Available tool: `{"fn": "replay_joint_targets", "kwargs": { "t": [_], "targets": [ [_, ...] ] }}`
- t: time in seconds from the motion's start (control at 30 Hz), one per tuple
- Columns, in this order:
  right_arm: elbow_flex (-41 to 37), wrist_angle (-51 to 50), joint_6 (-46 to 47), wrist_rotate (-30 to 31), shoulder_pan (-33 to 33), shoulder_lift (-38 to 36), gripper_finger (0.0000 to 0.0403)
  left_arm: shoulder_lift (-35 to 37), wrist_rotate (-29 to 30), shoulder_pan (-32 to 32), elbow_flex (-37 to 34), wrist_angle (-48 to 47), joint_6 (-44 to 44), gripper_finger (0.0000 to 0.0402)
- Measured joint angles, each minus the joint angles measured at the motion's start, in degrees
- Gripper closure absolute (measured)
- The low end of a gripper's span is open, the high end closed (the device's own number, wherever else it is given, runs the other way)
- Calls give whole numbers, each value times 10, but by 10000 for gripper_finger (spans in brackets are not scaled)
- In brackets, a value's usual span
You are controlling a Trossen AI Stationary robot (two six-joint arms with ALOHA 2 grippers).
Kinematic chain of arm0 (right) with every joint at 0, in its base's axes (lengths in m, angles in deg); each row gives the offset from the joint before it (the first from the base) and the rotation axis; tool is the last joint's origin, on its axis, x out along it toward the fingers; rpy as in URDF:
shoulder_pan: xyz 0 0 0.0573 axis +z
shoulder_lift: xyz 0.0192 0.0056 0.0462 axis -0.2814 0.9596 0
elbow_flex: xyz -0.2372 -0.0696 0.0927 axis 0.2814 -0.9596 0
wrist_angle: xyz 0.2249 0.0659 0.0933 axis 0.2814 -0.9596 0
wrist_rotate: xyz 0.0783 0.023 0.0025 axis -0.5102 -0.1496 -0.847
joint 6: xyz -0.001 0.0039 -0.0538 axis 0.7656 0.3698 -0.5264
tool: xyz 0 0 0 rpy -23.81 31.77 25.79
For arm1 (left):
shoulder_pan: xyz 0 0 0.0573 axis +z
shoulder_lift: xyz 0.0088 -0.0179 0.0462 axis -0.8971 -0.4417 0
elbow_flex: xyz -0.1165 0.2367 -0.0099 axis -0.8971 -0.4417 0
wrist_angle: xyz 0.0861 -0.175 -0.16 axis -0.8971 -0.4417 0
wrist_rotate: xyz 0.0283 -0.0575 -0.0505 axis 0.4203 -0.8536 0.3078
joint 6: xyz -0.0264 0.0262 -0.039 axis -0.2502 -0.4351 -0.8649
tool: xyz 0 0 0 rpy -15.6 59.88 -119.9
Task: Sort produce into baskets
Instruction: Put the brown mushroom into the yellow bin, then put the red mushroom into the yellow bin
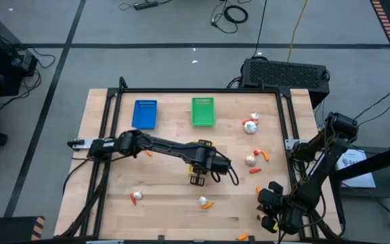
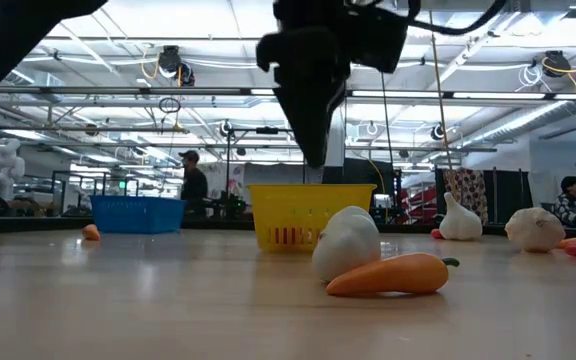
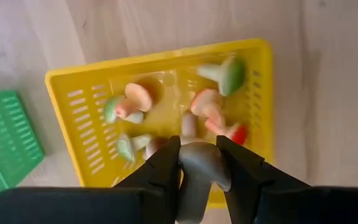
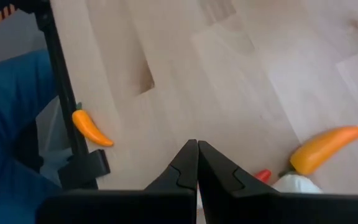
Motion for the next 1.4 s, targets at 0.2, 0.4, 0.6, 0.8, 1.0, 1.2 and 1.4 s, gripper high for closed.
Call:
{"fn": "replay_joint_targets", "kwargs": {
  "t": [0.2,0.4,0.6,0.8,1.0,1.2,1.4],
  "targets": [
    [0,3,-4,6,19,14,403,-1,0,30,-7,14,0,305],
    [0,3,1,7,28,15,403,-1,-2,49,-7,16,0,303],
    [0,-8,-10,7,29,15,403,21,-15,55,-11,25,0,275],
    [0,-28,-37,9,29,15,403,60,-20,63,-90,117,-14,261],
    [0,-48,-64,9,29,15,403,71,-20,69,-131,155,-44,260],
    [0,-71,-64,10,29,15,403,71,-20,69,-124,186,-43,260],
    [0,-84,-62,28,29,15,403,75,-17,76,-105,387,-72,259]
  ]
}}
